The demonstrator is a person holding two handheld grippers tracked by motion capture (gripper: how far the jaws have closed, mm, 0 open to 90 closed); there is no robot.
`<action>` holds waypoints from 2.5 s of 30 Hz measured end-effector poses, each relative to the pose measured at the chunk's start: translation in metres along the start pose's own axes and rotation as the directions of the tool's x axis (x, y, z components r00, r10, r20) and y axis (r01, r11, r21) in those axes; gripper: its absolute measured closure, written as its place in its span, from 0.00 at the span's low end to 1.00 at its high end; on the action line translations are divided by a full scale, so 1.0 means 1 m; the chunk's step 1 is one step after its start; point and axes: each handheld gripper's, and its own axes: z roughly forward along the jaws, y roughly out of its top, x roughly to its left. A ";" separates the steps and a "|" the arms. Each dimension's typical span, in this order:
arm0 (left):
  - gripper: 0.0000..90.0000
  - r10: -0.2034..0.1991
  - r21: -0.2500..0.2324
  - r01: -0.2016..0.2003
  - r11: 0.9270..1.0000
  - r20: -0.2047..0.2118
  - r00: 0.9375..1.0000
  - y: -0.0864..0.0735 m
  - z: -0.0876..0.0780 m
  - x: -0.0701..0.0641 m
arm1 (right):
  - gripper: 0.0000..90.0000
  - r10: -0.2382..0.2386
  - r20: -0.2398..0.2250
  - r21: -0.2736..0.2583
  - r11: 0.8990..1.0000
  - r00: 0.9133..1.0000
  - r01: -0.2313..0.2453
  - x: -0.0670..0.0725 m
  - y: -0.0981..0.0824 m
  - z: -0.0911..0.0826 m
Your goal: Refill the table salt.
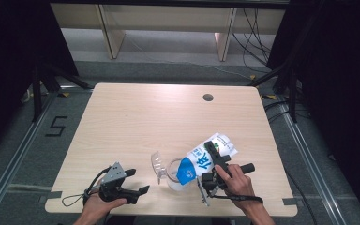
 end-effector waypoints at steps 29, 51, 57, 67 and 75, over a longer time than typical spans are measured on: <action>0.19 0.002 0.001 -0.002 1.000 -0.001 1.000 0.000 0.000 0.000 | 0.58 -0.005 0.016 -0.017 1.000 1.000 0.005 0.000 0.001 0.001; 0.19 0.004 0.002 -0.004 1.000 0.003 1.000 0.000 0.000 0.000 | 0.58 -0.055 0.012 -0.008 0.998 0.998 0.056 -0.003 0.002 0.001; 0.19 0.006 -0.002 -0.006 1.000 0.009 1.000 0.000 0.001 0.000 | 0.59 -0.015 0.006 0.004 1.000 1.000 0.015 0.001 0.002 0.001; 0.19 0.009 0.005 -0.009 1.000 0.006 1.000 0.000 0.000 0.000 | 0.59 -0.063 0.029 -0.014 0.998 0.998 0.064 -0.003 0.003 0.001; 0.18 0.007 0.013 -0.007 1.000 -0.003 1.000 0.001 0.000 0.000 | 0.59 -0.016 0.010 0.009 1.000 1.000 0.016 0.002 0.002 0.000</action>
